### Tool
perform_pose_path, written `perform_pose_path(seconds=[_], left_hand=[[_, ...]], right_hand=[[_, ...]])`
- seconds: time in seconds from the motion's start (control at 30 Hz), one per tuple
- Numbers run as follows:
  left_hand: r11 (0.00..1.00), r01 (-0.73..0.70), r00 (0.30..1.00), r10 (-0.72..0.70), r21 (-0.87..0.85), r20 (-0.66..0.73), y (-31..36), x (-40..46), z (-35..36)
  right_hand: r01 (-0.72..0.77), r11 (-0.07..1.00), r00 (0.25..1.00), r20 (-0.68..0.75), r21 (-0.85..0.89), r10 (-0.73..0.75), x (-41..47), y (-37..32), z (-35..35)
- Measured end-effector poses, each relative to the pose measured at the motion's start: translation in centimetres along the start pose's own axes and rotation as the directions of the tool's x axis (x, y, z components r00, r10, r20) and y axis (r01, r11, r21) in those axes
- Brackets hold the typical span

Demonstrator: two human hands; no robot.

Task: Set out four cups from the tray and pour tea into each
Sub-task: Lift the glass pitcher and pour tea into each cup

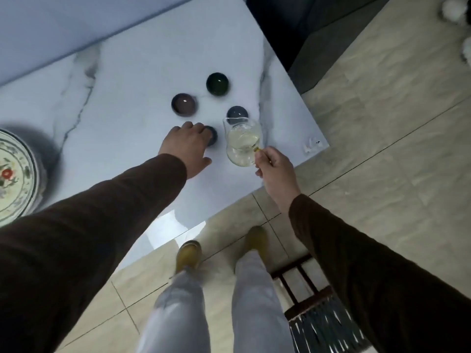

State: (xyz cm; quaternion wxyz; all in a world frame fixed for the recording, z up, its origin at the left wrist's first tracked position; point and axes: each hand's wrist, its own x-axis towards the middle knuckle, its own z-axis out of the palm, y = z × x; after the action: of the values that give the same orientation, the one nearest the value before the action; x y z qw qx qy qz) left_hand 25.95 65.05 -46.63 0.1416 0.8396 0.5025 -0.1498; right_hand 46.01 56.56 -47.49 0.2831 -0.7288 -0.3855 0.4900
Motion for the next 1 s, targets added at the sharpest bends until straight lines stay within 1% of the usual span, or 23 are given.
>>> perform_pose_path(seconds=[0.17, 0.23, 0.37, 0.43, 0.5, 0.63, 0.7, 0.83, 0.9, 1.0], left_hand=[[0.991, 0.102, 0.995, -0.103, -0.08, 0.002, 0.7, 2.3, -0.8], [0.984, 0.136, 0.991, -0.137, -0.118, 0.004, 0.6, 3.2, -1.2], [0.969, 0.172, 0.982, -0.182, -0.179, -0.044, -0.5, 5.0, -2.0], [0.963, 0.183, 0.975, -0.204, -0.197, -0.091, -1.4, 5.6, -2.2], [0.949, 0.228, 0.959, -0.258, -0.22, -0.121, -2.1, 5.8, -2.2], [0.876, 0.37, 0.903, -0.417, -0.309, -0.104, -3.3, 6.0, -1.3], [0.841, 0.412, 0.875, -0.473, -0.349, -0.107, -3.7, 6.1, -0.7], [0.806, 0.481, 0.839, -0.537, -0.345, -0.085, -4.9, 6.5, 0.2], [0.785, 0.509, 0.821, -0.566, -0.353, -0.075, -5.7, 7.0, 0.6], [0.778, 0.513, 0.821, -0.568, -0.362, -0.057, -6.8, 7.9, 1.4]], right_hand=[[0.046, 0.998, 0.998, 0.053, -0.049, -0.043, 4.0, -2.2, -2.5], [0.076, 0.993, 0.995, 0.065, -0.093, -0.07, 5.5, -3.5, -3.0], [0.191, 0.959, 0.98, 0.09, -0.21, -0.176, 8.4, -5.5, -3.7], [0.257, 0.931, 0.965, 0.115, -0.26, -0.234, 9.9, -6.4, -3.9], [0.316, 0.898, 0.947, 0.159, -0.306, -0.279, 11.3, -7.3, -4.0], [0.45, 0.837, 0.888, 0.26, -0.311, -0.38, 14.0, -9.0, -3.8], [0.524, 0.789, 0.845, 0.308, -0.32, -0.437, 15.4, -9.7, -3.6], [0.613, 0.712, 0.78, 0.402, -0.342, -0.479, 17.7, -10.8, -3.2], [0.663, 0.65, 0.741, 0.447, -0.37, -0.501, 18.7, -11.4, -2.8], [0.733, 0.558, 0.676, 0.499, -0.388, -0.542, 19.8, -12.4, -2.0]])
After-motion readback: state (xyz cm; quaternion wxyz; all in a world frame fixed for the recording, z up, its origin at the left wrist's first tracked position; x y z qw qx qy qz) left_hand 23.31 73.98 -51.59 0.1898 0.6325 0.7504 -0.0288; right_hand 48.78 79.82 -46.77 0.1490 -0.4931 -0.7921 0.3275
